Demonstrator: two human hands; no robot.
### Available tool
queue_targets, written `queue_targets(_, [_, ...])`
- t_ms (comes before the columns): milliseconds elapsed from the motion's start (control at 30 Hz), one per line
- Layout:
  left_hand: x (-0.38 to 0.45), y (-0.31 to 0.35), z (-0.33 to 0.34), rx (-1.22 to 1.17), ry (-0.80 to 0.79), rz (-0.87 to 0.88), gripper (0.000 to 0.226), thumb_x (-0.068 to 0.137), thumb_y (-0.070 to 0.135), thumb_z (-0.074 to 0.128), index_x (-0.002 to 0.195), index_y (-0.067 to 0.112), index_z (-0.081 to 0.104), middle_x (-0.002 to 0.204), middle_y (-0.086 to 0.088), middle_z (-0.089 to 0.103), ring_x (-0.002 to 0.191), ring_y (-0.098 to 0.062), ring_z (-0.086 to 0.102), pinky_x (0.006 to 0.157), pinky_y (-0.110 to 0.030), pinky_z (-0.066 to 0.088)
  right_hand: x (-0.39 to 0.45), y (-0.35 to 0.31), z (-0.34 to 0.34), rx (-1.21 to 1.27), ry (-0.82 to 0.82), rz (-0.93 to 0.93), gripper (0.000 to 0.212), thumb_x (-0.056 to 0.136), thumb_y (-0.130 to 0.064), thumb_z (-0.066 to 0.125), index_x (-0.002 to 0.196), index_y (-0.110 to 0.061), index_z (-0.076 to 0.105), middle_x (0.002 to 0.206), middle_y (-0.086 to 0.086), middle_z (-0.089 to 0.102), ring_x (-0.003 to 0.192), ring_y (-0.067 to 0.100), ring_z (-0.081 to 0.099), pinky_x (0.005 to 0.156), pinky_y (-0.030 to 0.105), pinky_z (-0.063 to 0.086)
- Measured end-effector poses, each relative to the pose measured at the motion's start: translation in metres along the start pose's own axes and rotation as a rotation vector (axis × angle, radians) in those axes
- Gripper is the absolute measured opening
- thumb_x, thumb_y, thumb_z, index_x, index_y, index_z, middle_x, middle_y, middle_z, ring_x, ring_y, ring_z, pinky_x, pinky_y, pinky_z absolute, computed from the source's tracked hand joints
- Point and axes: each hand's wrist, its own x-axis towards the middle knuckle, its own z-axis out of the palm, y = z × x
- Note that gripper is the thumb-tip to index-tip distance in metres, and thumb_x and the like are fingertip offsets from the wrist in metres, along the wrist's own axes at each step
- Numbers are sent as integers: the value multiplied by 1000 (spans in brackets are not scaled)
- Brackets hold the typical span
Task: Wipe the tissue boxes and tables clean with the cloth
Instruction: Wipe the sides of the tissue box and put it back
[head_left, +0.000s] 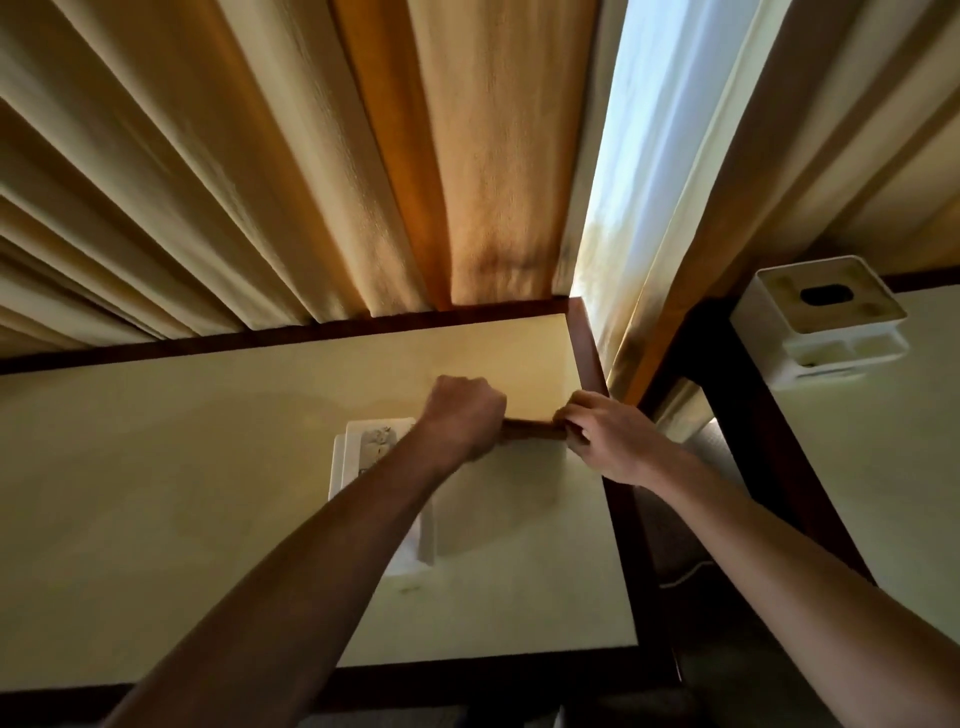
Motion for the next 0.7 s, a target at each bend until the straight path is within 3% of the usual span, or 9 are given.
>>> queue_targets(67, [-18, -2, -12, -92, -21, -30, 17, 93, 30, 63, 106, 20, 67, 90, -2, 64, 80, -19, 61, 75, -33, 51, -10, -7, -10, 75, -12, 12, 23, 96, -18, 57, 115, -10, 66, 103, -3, 60, 92, 15, 61, 82, 24, 50])
queue_targets(167, [-43, 4, -18, -128, -27, -43, 16, 94, 27, 61, 105, 18, 65, 85, 0, 58, 77, -17, 57, 75, -33, 48, -22, -16, -12, 101, -45, 4, 22, 97, -18, 55, 114, -10, 67, 97, -10, 53, 87, 9, 56, 81, 23, 48])
queue_targets(300, [-66, 23, -8, -80, -8, -81, 19, 94, 27, 61, 110, 17, 64, 96, -4, 65, 84, -21, 62, 76, -33, 46, -39, -27, 1, -15, 38, -62, 19, 97, -18, 55, 110, -11, 67, 103, 1, 63, 88, 14, 62, 73, 17, 42])
queue_targets(367, [-76, 37, 8, -70, 65, -123, 21, 96, 27, 60, 114, 17, 63, 103, -5, 67, 92, -24, 65, 75, -33, 45, -51, -33, 8, -106, 96, -123, 16, 89, -11, 66, 105, -8, 68, 97, 7, 65, 80, 19, 65, 62, 19, 43])
queue_targets(433, [-91, 52, 29, -72, 166, -178, 21, 96, 19, 58, 116, 15, 63, 104, -6, 67, 94, -26, 66, 70, -33, 47, -69, -40, 19, -158, 150, -142, 30, 76, -3, 77, 105, -5, 68, 92, 10, 66, 77, 20, 65, 53, 19, 46])
queue_targets(533, [-118, 76, 71, -104, 251, -163, 34, 72, 8, 80, 104, 11, 73, 84, -7, 69, 74, -24, 67, 51, -33, 52, -106, -48, 50, -234, 174, -120, 56, 57, 2, 85, 111, 0, 68, 93, 14, 68, 76, 23, 67, 44, 23, 50])
queue_targets(700, [-157, 107, 126, -181, 200, -51, 44, 44, -2, 90, 83, 6, 72, 72, -10, 66, 64, -23, 64, 38, -30, 51, -162, -61, 101, -175, 68, -112, 58, 48, -1, 91, 103, -4, 71, 92, 10, 70, 74, 21, 67, 53, 26, 55])
